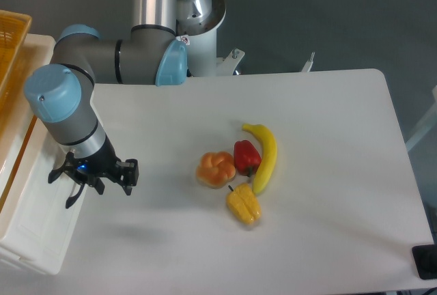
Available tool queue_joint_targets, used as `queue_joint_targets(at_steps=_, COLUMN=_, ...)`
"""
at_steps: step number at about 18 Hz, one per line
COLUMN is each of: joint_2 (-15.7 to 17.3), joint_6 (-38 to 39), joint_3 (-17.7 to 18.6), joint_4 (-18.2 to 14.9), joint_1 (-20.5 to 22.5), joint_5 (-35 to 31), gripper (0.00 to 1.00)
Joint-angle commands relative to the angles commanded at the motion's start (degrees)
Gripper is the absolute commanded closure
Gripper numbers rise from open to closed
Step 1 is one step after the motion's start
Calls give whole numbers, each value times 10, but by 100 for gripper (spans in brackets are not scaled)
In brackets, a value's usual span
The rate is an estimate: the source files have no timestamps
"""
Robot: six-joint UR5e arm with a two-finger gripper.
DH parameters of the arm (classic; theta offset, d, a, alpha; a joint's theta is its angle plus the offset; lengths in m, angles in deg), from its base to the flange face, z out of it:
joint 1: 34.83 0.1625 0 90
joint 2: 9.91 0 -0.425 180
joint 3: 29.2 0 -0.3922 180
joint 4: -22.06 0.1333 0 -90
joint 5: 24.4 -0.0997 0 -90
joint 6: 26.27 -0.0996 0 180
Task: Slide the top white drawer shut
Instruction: 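Hold the gripper against the closed drawer front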
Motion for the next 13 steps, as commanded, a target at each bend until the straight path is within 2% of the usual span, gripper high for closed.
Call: queue_joint_targets(at_steps=13, joint_2=-1, joint_6=1, joint_3=-1, joint_4=0, joint_1=-5, joint_5=0, gripper=36)
